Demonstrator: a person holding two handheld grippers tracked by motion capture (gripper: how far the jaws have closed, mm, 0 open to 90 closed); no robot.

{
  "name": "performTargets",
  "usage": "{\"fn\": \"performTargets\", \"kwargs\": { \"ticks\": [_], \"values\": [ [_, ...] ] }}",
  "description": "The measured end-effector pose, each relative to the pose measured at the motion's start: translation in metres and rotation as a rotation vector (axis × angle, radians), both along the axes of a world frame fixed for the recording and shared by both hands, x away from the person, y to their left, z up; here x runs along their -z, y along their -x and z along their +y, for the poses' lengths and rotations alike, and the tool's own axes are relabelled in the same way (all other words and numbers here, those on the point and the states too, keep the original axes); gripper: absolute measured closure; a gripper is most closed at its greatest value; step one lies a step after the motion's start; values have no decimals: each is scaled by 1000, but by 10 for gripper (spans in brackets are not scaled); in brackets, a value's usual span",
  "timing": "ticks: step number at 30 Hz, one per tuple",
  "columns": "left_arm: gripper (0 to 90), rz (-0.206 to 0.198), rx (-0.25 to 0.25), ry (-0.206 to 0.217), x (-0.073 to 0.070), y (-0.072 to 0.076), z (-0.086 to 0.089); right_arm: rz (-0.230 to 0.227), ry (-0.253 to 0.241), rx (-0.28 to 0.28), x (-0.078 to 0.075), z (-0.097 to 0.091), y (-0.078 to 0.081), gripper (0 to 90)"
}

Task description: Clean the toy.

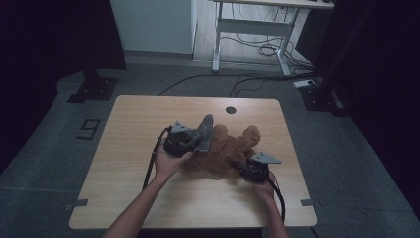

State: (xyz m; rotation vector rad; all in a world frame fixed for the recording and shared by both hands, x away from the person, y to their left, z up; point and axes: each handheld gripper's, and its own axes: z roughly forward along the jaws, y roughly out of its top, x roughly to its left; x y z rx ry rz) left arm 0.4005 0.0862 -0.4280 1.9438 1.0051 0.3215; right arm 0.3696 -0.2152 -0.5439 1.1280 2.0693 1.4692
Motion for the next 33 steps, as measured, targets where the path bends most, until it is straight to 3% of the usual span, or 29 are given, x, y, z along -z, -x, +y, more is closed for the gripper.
{"fn": "performTargets", "kwargs": {
  "ticks": [3,6,7,8,9,12,18,21,28,33],
  "values": [
    [774,18,9,-12,-5,-11,-17,-2,14,-18,-1,-1,2,586],
    [773,46,2,-8,0,-16,-22,1,14,-30,-1,-2,2,585],
    [773,71,2,-17,9,-18,-24,2,12,-34,-1,-2,2,585],
    [774,71,2,-17,9,-18,-24,3,11,-40,-1,-3,2,584],
    [775,85,0,-22,19,-18,-24,6,12,-47,-1,-3,3,582],
    [779,80,6,-11,26,-14,-20,13,14,-65,-2,-4,3,532],
    [785,53,29,-19,32,0,-14,62,-11,-57,-8,-6,2,235],
    [786,58,41,25,37,12,-4,55,-5,-64,-10,-4,2,170],
    [786,40,51,48,42,26,5,9,36,-107,-16,1,8,147],
    [785,37,54,53,42,29,4,-2,11,-148,-20,-3,10,171]
  ]
}}
